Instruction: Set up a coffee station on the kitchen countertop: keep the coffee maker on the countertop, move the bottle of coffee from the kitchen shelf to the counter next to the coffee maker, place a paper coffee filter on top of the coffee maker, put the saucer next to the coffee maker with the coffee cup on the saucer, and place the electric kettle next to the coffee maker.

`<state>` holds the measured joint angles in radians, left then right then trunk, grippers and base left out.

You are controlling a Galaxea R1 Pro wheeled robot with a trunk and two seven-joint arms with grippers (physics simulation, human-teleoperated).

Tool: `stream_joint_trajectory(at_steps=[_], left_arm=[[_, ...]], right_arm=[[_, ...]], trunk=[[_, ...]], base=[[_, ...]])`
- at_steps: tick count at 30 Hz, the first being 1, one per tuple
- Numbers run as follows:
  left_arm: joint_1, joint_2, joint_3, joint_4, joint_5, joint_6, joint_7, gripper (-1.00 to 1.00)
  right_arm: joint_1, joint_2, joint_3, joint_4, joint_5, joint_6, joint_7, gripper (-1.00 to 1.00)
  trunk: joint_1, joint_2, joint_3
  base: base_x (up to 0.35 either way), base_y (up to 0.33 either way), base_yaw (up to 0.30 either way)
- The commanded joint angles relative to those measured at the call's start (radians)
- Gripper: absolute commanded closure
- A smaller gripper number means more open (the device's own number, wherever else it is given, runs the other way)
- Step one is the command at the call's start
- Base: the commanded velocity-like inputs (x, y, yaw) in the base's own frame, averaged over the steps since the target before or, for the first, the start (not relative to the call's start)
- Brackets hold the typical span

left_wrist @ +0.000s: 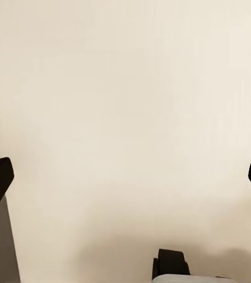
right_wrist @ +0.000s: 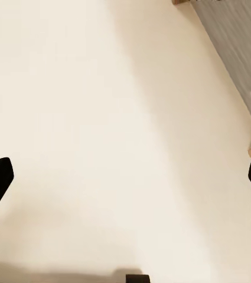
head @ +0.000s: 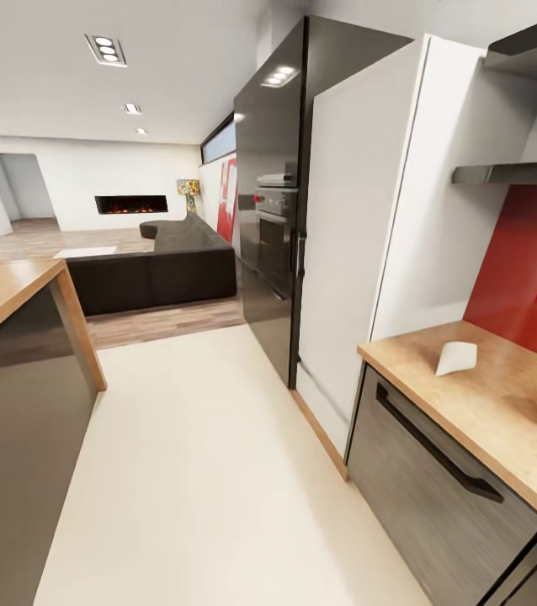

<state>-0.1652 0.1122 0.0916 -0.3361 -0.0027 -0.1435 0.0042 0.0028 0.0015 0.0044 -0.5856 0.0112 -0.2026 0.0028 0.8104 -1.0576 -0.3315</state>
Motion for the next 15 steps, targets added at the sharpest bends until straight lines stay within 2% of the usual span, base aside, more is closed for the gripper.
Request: stream_joint_trajectory(at_steps=[1, 15], left_arm=[[-0.001, 0.0, 0.002, 0.001, 0.0, -0.003, 0.0, -1.0], [-0.001, 0.0, 0.002, 0.001, 0.001, -0.003, 0.0, -1.0]], right_arm=[[0.0, 0.0, 0.0, -0.001, 0.001, -0.001, 0.0, -1.0], [0.0, 0.0, 0.0, 0.0, 0.002, -0.001, 0.0, -1.0]], trunk=[[-0.004, 0.007, 0.002], [-0.058, 0.105, 0.046]], base=[[0.0, 0.0, 0.0], [0.0, 0.0, 0.0]])
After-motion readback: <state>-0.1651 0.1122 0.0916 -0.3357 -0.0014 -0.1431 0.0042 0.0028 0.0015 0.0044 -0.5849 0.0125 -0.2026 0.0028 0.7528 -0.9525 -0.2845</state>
